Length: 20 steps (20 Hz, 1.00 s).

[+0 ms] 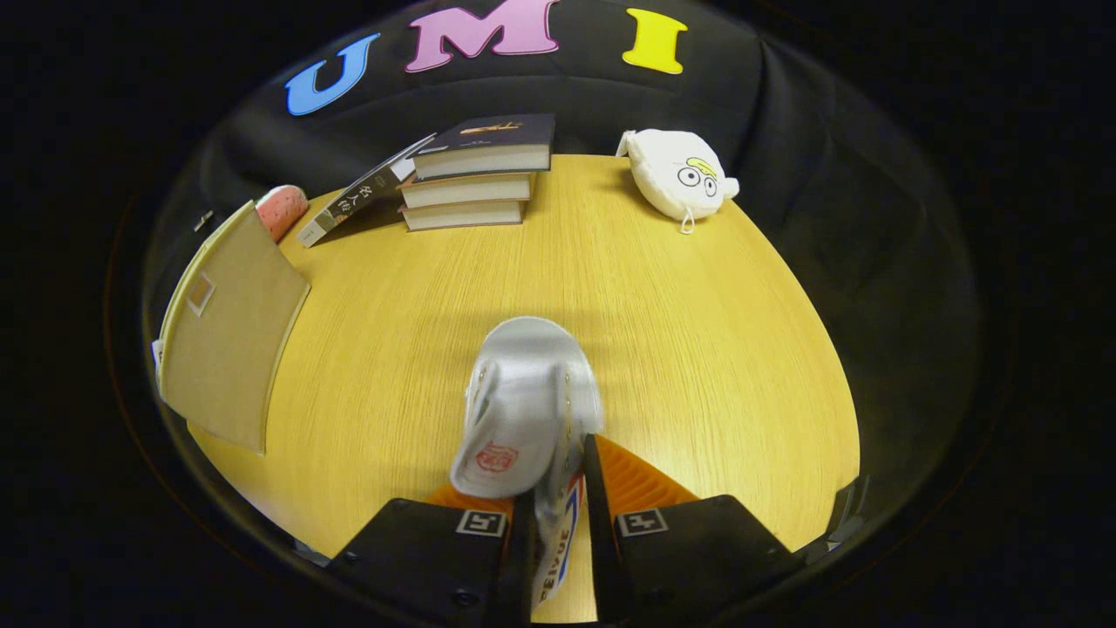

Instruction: Open the storage box then place both shoes into the box .Put the left shoe in first, then the right shoe, with the right side of both shoes facing outward in a uniform manner.

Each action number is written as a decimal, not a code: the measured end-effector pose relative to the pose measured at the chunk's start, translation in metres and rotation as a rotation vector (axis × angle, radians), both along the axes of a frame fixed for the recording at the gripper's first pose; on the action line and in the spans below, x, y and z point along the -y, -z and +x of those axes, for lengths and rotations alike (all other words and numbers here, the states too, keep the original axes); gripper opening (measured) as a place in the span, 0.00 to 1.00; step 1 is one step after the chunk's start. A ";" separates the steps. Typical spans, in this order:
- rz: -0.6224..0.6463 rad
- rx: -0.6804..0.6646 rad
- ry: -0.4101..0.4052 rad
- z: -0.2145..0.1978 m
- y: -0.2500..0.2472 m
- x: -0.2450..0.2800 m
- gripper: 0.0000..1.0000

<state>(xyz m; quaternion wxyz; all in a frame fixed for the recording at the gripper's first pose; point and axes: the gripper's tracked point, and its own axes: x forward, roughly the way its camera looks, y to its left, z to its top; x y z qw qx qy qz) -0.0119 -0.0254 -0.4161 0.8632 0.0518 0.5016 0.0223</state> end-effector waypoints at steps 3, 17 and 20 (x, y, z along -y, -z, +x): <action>0.032 0.020 0.049 -0.001 -0.003 0.004 0.10; 0.245 0.211 0.135 0.024 -0.190 -0.050 0.06; 0.278 0.264 0.092 0.044 -0.246 -0.094 0.06</action>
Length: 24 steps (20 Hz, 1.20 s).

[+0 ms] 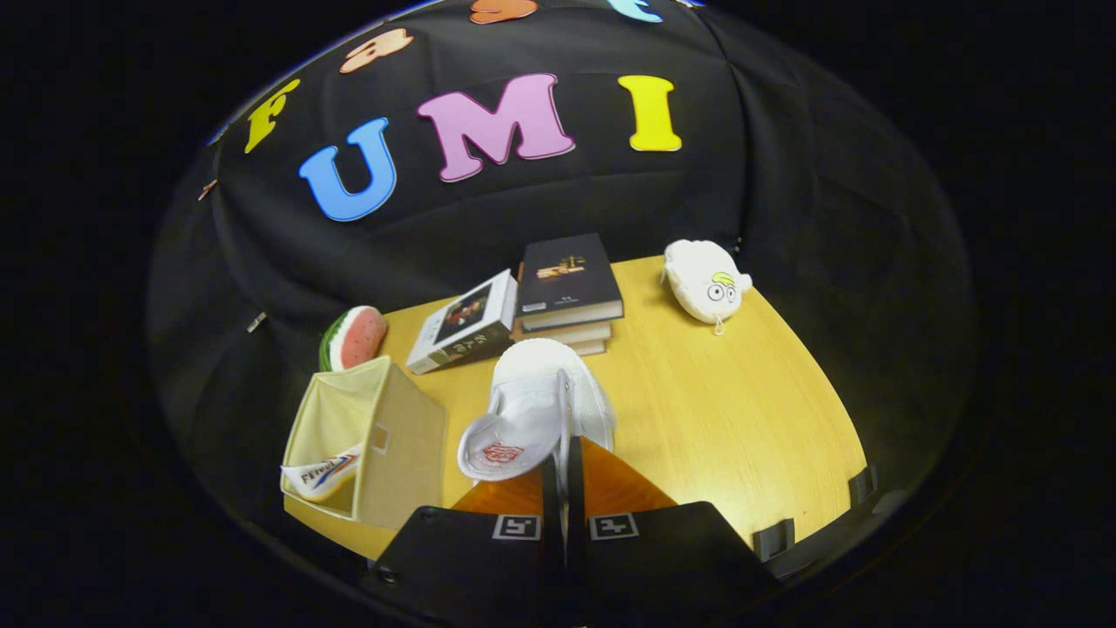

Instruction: Open the storage box then place both shoes into the box .Put the left shoe in first, then the right shoe, with the right side of both shoes facing outward in a uniform manner.

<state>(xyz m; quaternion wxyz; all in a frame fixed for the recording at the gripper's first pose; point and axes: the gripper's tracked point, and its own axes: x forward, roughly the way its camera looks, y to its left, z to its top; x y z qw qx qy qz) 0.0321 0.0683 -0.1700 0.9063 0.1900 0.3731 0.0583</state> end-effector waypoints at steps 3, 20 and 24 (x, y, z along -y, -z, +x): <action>0.072 0.026 -0.048 0.019 -0.045 -0.059 0.05; 0.161 -0.273 -0.199 0.016 0.020 -0.264 0.30; 0.136 -0.185 -0.219 0.023 0.005 -0.253 0.87</action>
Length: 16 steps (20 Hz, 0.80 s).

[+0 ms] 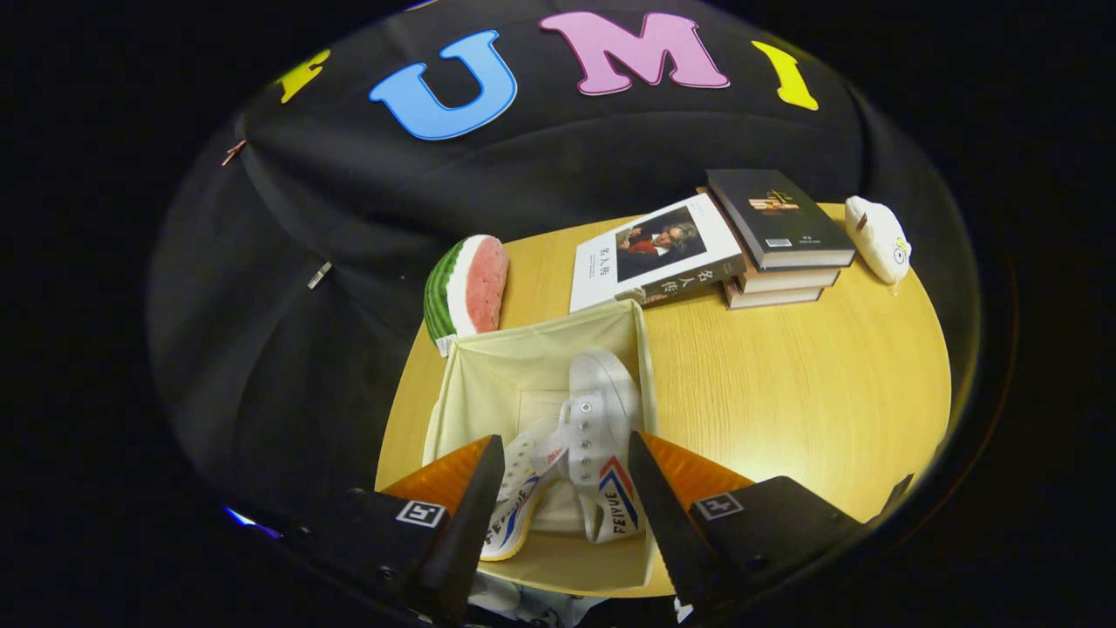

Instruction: Open the storage box then place both shoes into the box .Put the left shoe in first, then the right shoe, with the right side of both shoes facing outward in a uniform manner.

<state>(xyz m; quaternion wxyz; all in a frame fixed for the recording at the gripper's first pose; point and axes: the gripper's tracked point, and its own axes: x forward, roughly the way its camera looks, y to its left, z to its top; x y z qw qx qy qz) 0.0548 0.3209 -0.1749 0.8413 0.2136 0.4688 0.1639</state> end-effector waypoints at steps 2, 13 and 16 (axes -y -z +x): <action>-0.005 0.016 0.009 0.002 -0.003 0.011 0.89; -0.056 0.249 0.090 0.004 -0.036 0.096 0.98; -0.077 0.354 0.124 0.006 -0.058 0.124 0.99</action>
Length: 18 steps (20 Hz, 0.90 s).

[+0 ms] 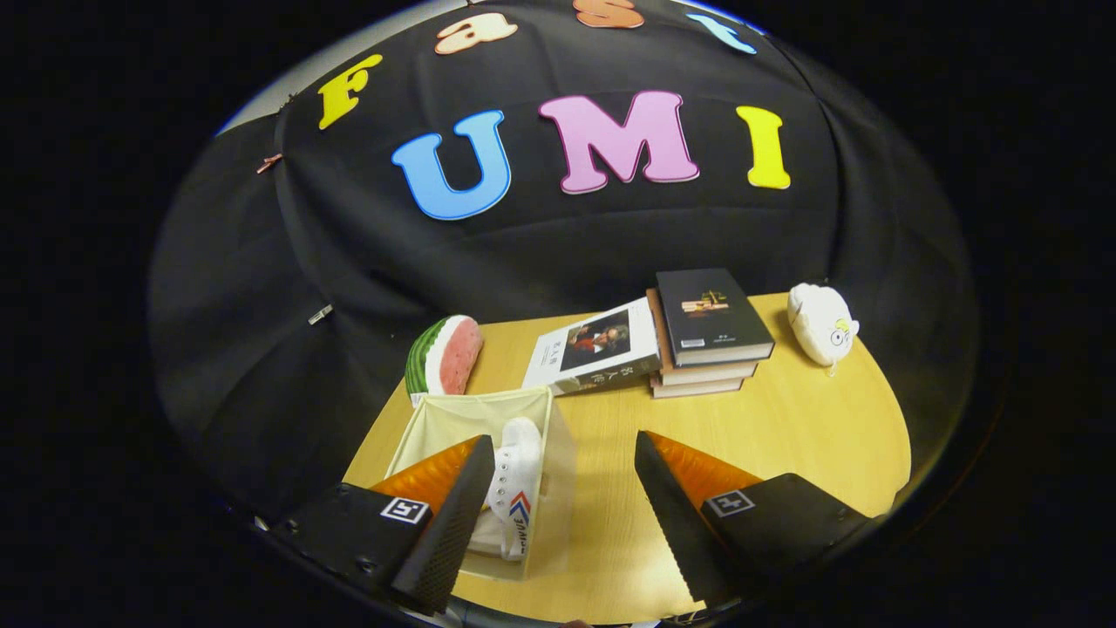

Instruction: Open the storage box then place both shoes into the box .Put the left shoe in first, then the right shoe, with the right side of both shoes facing outward in a uniform manner.

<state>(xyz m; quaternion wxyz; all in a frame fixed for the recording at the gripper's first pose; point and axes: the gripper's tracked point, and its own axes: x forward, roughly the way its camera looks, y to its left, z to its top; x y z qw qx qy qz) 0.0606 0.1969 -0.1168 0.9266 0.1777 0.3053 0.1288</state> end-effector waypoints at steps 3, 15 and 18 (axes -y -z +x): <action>-0.034 0.093 0.032 0.002 -0.024 0.029 0.98; -0.176 0.367 0.095 -0.023 -0.097 0.106 0.98; -0.178 0.421 0.140 -0.027 -0.112 0.119 0.98</action>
